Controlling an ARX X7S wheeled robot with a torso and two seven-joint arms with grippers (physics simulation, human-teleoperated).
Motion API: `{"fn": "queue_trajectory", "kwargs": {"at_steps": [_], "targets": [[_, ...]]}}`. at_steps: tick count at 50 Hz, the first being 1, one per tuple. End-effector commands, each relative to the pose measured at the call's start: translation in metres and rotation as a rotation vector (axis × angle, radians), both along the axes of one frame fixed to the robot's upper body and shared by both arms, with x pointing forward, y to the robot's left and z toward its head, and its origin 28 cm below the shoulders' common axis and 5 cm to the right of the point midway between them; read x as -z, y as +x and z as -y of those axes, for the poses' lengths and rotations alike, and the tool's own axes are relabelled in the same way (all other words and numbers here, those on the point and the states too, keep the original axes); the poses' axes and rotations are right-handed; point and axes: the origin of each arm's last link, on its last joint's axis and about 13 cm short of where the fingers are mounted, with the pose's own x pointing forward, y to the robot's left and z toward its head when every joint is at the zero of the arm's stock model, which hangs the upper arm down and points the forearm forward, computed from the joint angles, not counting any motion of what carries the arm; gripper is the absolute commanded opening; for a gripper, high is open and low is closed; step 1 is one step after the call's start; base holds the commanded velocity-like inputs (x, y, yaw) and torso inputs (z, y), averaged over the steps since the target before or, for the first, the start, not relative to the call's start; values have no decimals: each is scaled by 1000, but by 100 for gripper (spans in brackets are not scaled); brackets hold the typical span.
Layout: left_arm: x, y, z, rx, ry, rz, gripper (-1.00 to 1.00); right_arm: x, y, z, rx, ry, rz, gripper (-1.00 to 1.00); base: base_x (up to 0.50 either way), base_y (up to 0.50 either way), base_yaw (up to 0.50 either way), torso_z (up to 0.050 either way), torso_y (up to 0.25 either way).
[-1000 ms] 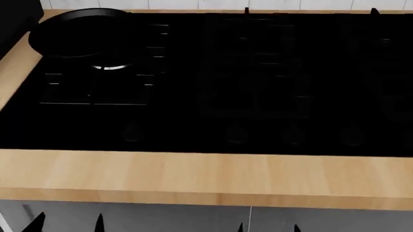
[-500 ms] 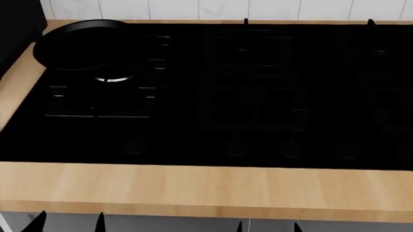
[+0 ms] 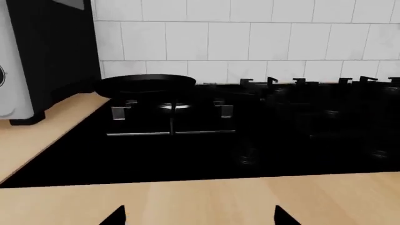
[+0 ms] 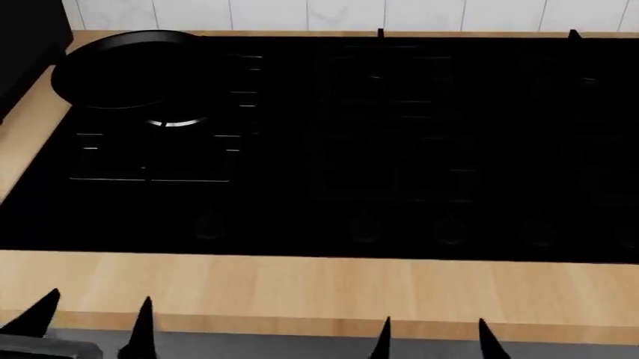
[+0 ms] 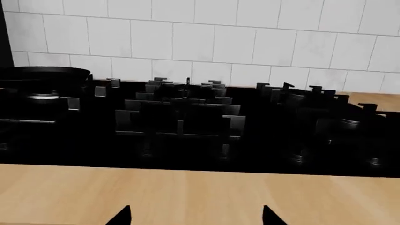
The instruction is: Pick the artichoke from the plate and place it in the pan.
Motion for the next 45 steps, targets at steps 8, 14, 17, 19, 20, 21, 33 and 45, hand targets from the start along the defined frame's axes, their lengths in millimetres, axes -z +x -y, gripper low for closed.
{"fn": "queue_trajectory", "kwargs": {"at_steps": [8,14,17,19,20,21,33,45], "targets": [[-86,41,-14,56,-28,10,100,-74,19,30,51,-79,40,100,0,0,0,0,0],[-110,64,-15,50,-23,18,100,-99,36,40,40,-66,47,100,0,0,0,0,0],[-119,78,-15,47,-15,17,100,-107,49,47,48,-64,36,100,0,0,0,0,0],[-123,85,-15,49,-5,16,100,-113,55,50,51,-66,31,100,0,0,0,0,0],[-126,89,-14,47,19,24,100,-119,59,53,49,-58,31,100,0,0,0,0,0],[-127,90,-14,48,18,21,100,-121,60,54,49,-45,32,100,0,0,0,0,0],[-154,123,-2,67,80,26,100,-160,103,74,78,-69,-2,100,0,0,0,0,0],[-166,140,9,92,84,24,100,-172,126,77,81,-113,-36,100,0,0,0,0,0]]}}
